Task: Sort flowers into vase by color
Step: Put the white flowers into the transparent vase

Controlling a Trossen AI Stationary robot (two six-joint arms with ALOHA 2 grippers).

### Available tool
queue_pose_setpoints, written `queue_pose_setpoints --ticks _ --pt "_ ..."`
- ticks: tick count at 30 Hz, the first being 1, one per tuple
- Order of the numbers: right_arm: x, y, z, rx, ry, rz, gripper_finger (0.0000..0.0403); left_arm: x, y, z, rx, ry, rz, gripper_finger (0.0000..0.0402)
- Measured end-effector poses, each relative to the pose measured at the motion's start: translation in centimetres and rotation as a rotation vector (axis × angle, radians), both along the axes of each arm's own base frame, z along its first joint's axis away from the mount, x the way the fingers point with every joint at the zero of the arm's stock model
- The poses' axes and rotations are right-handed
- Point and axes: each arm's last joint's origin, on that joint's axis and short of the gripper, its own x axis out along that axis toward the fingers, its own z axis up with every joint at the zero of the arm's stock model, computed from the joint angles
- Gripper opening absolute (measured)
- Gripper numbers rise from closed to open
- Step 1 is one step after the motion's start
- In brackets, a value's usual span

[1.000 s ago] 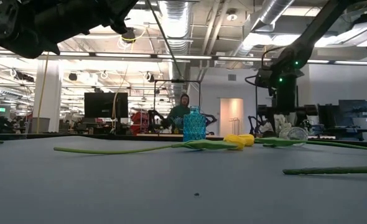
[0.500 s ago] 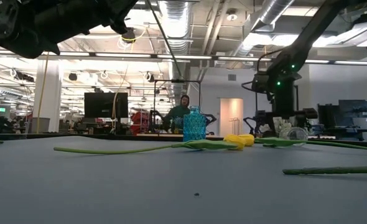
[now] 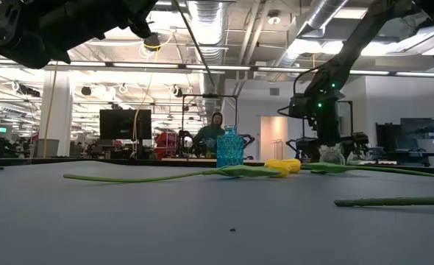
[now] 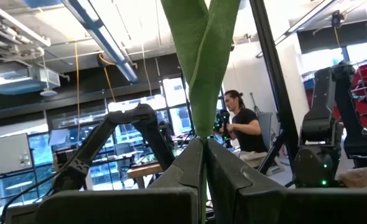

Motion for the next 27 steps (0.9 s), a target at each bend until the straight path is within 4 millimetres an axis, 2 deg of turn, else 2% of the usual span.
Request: queue_pose_setpoints --ticks 11,23,27 --pt "-1.0 1.2 -0.1 0.077 0.138 -0.043 0.017 0.0 0.0 0.0 0.0 0.0 0.001 0.0" --pt "-0.7 1.6 -0.2 0.048 0.202 -0.031 0.0174 0.0 0.0 0.0 0.0 0.0 0.001 0.0" --pt "-0.4 1.8 0.5 0.008 0.208 -0.02 0.0169 0.0 0.0 0.0 0.0 -0.001 0.001 0.0"
